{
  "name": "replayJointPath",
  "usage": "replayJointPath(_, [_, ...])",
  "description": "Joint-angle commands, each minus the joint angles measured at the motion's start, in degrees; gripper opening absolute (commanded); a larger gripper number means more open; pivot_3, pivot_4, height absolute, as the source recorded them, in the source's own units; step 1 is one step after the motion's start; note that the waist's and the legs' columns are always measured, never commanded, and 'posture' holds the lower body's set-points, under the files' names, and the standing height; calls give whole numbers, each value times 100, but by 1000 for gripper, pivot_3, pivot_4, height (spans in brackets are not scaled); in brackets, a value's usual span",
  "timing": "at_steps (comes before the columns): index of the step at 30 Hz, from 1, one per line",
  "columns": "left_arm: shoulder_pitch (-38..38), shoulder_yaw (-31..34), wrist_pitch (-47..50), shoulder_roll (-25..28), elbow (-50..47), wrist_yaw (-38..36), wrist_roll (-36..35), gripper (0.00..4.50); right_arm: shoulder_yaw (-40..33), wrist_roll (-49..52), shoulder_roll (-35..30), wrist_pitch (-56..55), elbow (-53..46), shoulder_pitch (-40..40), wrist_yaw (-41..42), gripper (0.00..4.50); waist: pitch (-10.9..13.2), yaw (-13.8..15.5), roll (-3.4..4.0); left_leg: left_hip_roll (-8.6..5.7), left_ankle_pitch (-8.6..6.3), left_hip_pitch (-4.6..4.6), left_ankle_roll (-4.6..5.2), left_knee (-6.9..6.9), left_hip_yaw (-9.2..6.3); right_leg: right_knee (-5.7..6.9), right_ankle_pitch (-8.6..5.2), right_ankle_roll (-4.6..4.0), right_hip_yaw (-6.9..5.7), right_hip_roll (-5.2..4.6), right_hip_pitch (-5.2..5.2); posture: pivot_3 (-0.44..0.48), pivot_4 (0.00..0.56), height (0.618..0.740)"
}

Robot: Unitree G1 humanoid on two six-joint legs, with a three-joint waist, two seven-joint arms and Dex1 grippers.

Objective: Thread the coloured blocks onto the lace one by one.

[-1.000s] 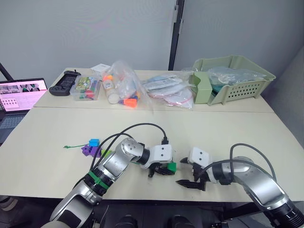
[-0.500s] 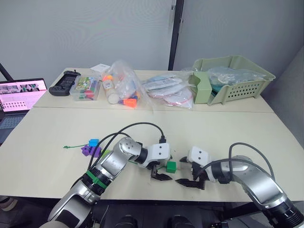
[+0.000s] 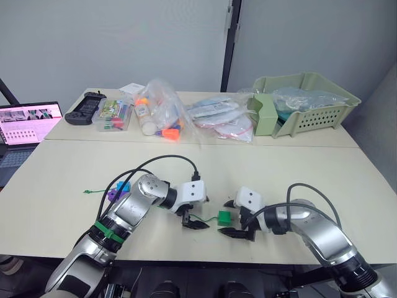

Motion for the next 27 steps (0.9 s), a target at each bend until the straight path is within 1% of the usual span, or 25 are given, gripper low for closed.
replayJointPath(1, [72,34,-8,24,-234,-34,-62,4500,-48,-26,-30,-157,-43,-57,35,2973,0,-8,0,0,0,1,0,0,0,0,0,0,0,0,0,0,150,740])
replayJointPath(2, [92,32,9,17,-251,-26,-65,4500,-51,-28,-35,-167,-38,-54,41,2680,0,-10,0,0,0,1,0,0,0,1,0,0,0,0,0,0,150,740])
replayJointPath(3, [109,31,20,4,-258,-1,-54,4500,-51,-30,-38,-171,-38,-51,46,2246,0,-11,0,1,0,1,0,-1,0,1,0,0,0,0,-1,0,150,740])
replayJointPath(5, [143,17,12,-8,-256,9,-40,4500,-47,-35,-36,-179,-42,-50,48,1589,0,-11,0,1,0,1,0,-1,0,1,0,0,0,1,-1,0,150,740])
replayJointPath(6, [161,12,12,-14,-246,15,-37,4231,-43,-39,-36,-185,-42,-50,48,1244,0,-7,0,1,0,1,0,-1,0,1,0,0,0,0,-1,0,150,740])
replayJointPath(7, [182,4,5,-20,-230,21,-31,3947,-46,-38,-36,-188,-43,-48,50,1174,0,-7,0,1,0,0,0,-1,0,1,0,0,0,0,-1,0,150,740])
replayJointPath(9, [213,-12,-44,-37,-181,53,-1,3382,-46,-37,-37,-189,-53,-42,53,1175,0,-4,0,0,0,1,0,-1,0,0,0,0,0,0,0,0,150,740])
replayJointPath(11, [226,-25,-95,-51,-138,83,29,2630,-41,-38,-36,-188,-68,-36,53,1175,0,-6,0,0,0,1,0,-1,0,0,0,0,0,0,0,0,150,740])
replayJointPath(13, [203,-18,-118,-95,-82,153,61,2042,-35,-26,-37,-175,-99,-25,63,1175,0,-6,0,0,0,1,0,-1,0,1,0,0,0,0,0,0,150,740])
replayJointPath(19, [122,-25,-202,-235,35,270,126,49,-28,-12,-43,-170,-143,-18,108,1175,0,-1,0,0,0,1,0,0,0,0,0,0,0,0,1,0,150,740])
replayJointPath(23, [105,-60,-225,-344,26,259,133,0,-17,-8,-31,-159,-154,-58,138,1175,0,0,0,-1,0,1,0,0,0,0,0,0,0,0,1,0,150,740])
replayJointPath(27, [170,-121,-145,-394,-237,128,39,0,0,-22,-14,-170,-125,-92,149,1175,0,-3,0,-1,0,1,0,0,0,0,0,0,0,0,1,0,150,740])
